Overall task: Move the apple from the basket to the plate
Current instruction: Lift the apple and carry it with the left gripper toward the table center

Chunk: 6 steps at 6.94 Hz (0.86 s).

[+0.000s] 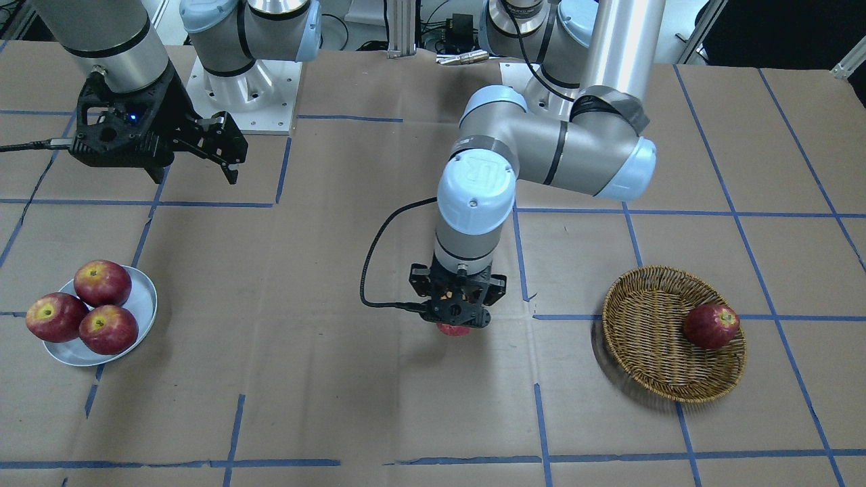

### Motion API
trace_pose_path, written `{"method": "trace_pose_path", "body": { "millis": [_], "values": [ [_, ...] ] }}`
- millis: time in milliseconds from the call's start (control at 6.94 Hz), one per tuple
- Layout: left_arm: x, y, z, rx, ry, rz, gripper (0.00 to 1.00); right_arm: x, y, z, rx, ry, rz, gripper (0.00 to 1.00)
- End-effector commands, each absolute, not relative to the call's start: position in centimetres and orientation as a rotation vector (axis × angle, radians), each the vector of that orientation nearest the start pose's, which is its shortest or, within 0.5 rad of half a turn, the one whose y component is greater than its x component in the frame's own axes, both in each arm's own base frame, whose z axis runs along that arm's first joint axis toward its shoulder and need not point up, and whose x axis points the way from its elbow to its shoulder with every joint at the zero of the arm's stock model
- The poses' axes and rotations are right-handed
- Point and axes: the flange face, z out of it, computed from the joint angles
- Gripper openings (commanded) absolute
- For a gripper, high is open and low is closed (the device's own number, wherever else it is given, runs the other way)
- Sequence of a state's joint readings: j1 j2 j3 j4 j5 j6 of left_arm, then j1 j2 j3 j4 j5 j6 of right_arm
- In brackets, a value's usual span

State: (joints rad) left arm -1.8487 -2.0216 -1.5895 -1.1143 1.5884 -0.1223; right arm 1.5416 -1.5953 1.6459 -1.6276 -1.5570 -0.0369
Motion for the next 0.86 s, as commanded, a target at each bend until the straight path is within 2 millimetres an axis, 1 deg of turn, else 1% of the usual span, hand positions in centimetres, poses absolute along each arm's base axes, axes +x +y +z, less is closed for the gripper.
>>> {"method": "trace_pose_path", "body": {
  "millis": [0, 288, 432, 577, 721],
  "values": [
    [-34.8, -56.6, 22.7, 0.228, 3.185, 0.010, 0.32, 12.1, -48.5, 46.9, -0.012, 3.128, -0.010, 1.00],
    [-35.9, -56.1, 21.3, 0.217, 3.175, 0.037, 0.35, 12.1, -48.6, 46.8, -0.012, 3.128, -0.008, 1.00],
    [-36.0, -56.1, 20.5, 0.221, 3.171, 0.056, 0.37, 12.1, -48.6, 46.8, -0.012, 3.128, -0.008, 1.00],
    [-36.0, -56.1, 19.7, 0.227, 3.165, 0.074, 0.42, 12.1, -48.6, 46.8, -0.012, 3.128, -0.008, 1.00],
    [-36.0, -56.2, 19.6, 0.227, 3.165, 0.074, 0.70, 12.1, -48.6, 46.8, -0.012, 3.128, -0.008, 1.00]
  ]
}}
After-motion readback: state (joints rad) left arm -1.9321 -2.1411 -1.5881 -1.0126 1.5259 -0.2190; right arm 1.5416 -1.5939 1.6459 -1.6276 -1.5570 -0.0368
